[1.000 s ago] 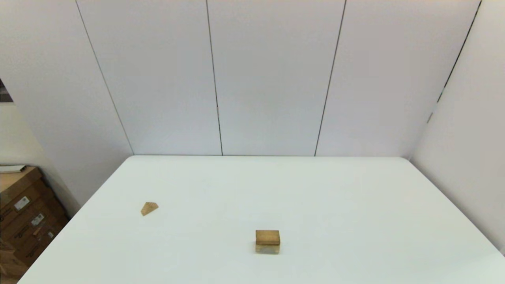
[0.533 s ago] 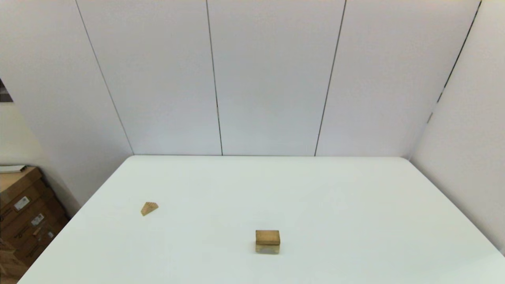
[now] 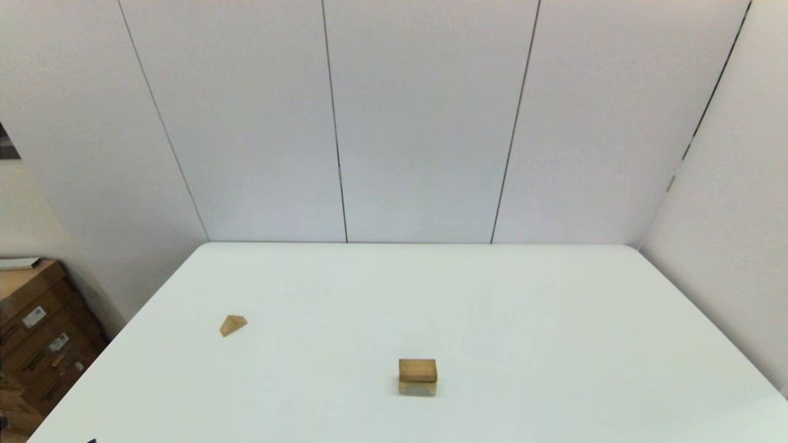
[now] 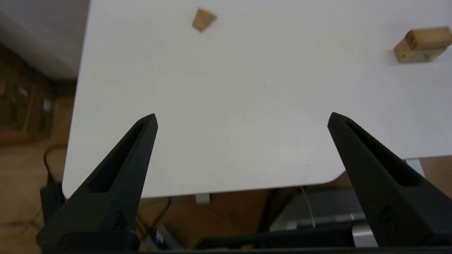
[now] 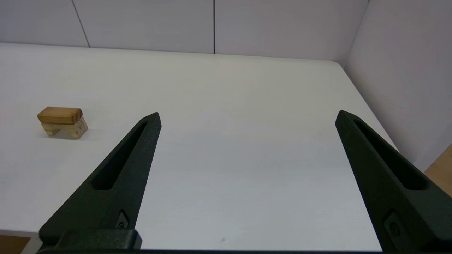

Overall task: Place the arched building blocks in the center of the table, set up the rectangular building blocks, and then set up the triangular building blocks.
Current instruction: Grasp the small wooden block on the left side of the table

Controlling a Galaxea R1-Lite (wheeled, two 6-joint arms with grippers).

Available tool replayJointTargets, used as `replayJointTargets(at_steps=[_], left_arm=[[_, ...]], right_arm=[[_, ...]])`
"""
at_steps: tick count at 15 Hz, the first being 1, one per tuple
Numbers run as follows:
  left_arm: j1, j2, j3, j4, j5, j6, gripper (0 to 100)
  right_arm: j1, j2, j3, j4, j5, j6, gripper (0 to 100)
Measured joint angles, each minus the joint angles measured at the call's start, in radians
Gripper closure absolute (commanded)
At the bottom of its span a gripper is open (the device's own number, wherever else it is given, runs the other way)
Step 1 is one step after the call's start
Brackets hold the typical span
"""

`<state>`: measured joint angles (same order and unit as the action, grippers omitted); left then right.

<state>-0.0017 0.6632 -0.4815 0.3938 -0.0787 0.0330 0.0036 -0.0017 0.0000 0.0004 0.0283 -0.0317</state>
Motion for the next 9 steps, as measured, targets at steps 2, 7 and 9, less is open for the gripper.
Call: replayJointTargets(at_steps=[2,7,9], left_arm=[[-0.001,0.229,-0.131,0.07,0.004,-0.002,0],[0.016,0.812,-0.51,0.118,0.011,0.001,0],[0.03,1.013,-0.681,0.119,0.011,0.006,0]], right_arm=[[0.0,0.0,0.0,0.0,0.0,0.0,0],[0.0,0.0,0.0,0.0,0.0,0.0,0],[0.0,0.0,0.0,0.0,0.0,0.0,0]])
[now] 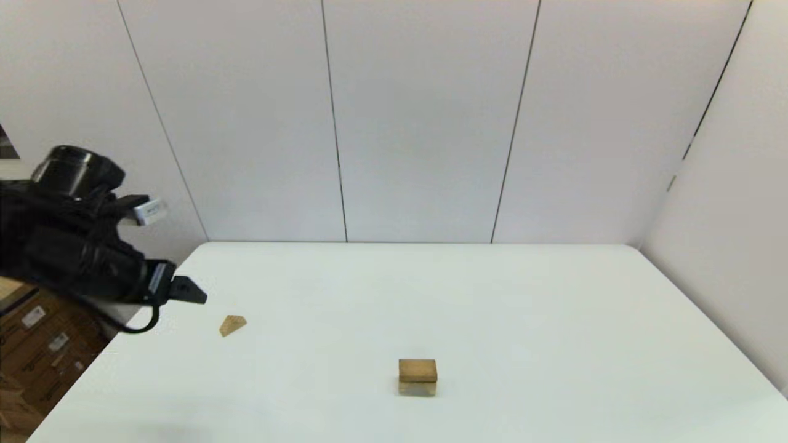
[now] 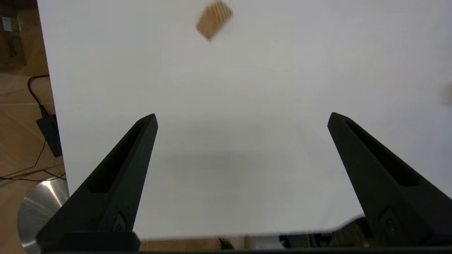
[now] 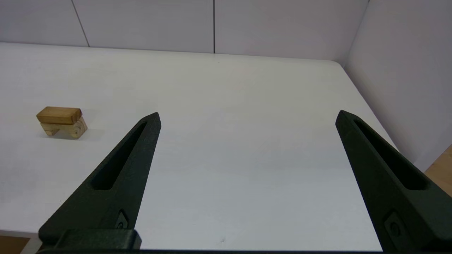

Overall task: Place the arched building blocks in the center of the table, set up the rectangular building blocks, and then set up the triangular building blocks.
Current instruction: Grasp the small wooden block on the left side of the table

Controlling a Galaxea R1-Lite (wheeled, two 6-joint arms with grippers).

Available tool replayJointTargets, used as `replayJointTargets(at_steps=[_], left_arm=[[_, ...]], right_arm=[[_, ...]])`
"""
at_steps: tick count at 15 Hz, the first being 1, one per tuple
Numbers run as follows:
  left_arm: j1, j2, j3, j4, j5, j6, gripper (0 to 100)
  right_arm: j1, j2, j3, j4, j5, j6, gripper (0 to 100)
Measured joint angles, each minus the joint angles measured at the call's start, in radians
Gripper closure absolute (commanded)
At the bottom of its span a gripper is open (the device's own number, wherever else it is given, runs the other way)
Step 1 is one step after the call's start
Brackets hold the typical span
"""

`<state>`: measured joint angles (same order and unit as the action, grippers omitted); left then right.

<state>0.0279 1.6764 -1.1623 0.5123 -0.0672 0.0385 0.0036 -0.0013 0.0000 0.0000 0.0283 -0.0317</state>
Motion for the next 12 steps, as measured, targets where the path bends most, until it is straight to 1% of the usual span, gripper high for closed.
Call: replayJointTargets(at_steps=[3,5,7,10,12], left_arm=[[0.038,0.252,-0.21,0.008,0.001,0.043,0],[0.068,0.38,-0.305,0.011,0.038,0.09,0],[0.105,0.472,-0.376,0.033,0.106,0.184,0],[0.152,0.548,-0.441,0.107,0.121,0.351,0],[0.167,0.572,-0.475,0.148,0.122,0.432,0]], right_arm=[[0.0,0.0,0.0,0.0,0.0,0.0,0],[0.0,0.0,0.0,0.0,0.0,0.0,0],[0.0,0.0,0.0,0.0,0.0,0.0,0],[0.0,0.0,0.0,0.0,0.0,0.0,0],[0.001,0.0,0.0,0.0,0.0,0.0,0]])
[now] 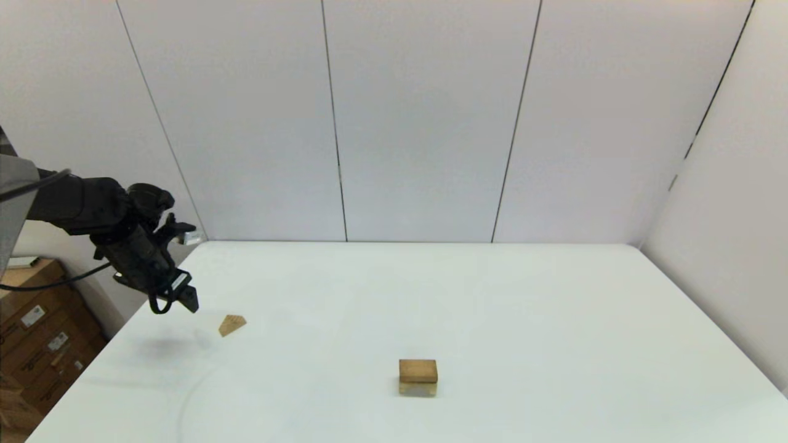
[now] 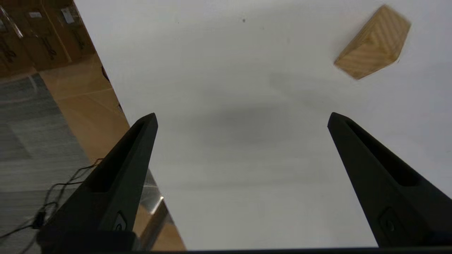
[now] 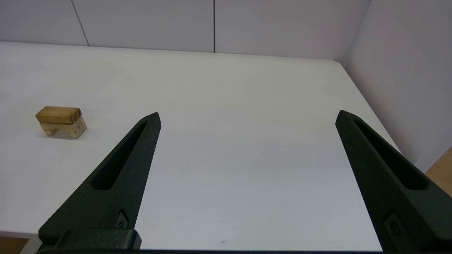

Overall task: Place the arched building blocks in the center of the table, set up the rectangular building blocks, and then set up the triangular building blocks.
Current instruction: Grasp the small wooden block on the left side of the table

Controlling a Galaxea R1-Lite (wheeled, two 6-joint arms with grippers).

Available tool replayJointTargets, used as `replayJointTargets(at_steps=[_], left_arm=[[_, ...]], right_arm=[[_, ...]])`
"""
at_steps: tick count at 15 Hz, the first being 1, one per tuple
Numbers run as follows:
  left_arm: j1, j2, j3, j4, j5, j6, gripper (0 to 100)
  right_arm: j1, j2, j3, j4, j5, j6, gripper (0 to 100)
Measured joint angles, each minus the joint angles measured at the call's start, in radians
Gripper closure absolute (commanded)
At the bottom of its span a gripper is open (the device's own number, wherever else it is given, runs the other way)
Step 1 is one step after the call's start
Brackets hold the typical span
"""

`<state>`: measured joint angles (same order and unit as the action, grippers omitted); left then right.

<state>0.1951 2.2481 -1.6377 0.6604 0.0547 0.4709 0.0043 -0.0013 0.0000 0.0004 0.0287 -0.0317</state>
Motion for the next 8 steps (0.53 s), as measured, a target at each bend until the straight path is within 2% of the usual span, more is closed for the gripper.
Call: replayJointTargets(at_steps=[4,8], left_arm=[[0.004,0.01,-0.026,0.034,-0.005,0.064,0],[0.004,0.022,-0.037,0.082,-0.005,0.225,0]], right_arm=[[0.0,0.0,0.0,0.0,0.0,0.0,0],[0.0,0.0,0.0,0.0,0.0,-0.001,0]])
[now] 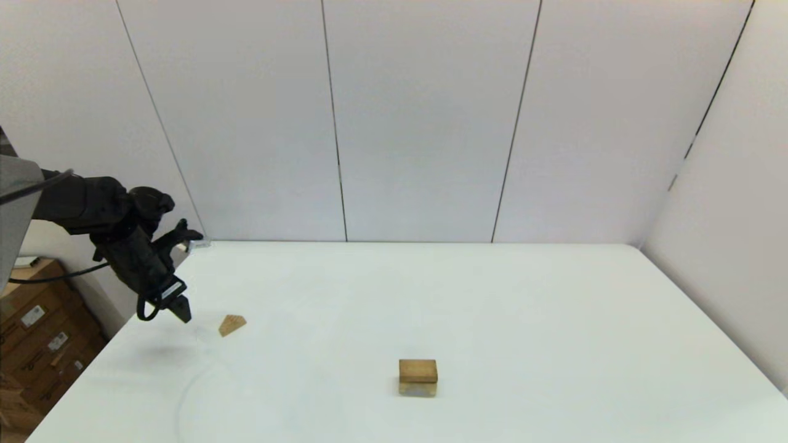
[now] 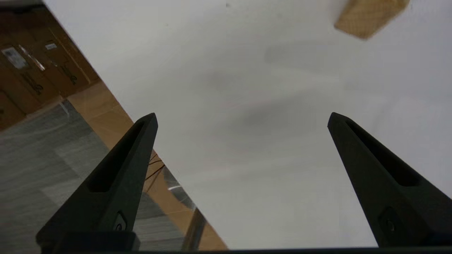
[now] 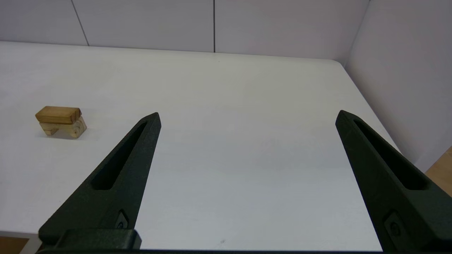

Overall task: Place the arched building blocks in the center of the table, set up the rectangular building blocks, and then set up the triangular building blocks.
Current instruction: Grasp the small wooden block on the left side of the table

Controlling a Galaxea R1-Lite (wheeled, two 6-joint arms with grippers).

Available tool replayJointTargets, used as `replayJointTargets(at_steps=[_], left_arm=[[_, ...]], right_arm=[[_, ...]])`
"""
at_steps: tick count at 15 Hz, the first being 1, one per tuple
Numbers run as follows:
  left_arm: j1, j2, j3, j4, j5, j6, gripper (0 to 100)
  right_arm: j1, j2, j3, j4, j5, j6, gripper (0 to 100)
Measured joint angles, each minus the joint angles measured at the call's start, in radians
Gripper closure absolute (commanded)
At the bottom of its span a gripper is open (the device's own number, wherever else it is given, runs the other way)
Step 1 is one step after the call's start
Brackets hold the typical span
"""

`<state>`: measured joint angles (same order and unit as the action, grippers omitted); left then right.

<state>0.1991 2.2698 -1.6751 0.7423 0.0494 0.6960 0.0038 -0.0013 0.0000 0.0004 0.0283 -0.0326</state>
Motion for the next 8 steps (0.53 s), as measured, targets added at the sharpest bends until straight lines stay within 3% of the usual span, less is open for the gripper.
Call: replayJointTargets(at_steps=[4,8], left_arm=[[-0.03,-0.007,-0.011,0.106,-0.028,0.042,0],[-0.067,-0.005,-0.015,0.115,-0.062,0.043,0]], right_arm=[[0.0,0.0,0.0,0.0,0.0,0.0,0],[0.0,0.0,0.0,0.0,0.0,0.0,0]])
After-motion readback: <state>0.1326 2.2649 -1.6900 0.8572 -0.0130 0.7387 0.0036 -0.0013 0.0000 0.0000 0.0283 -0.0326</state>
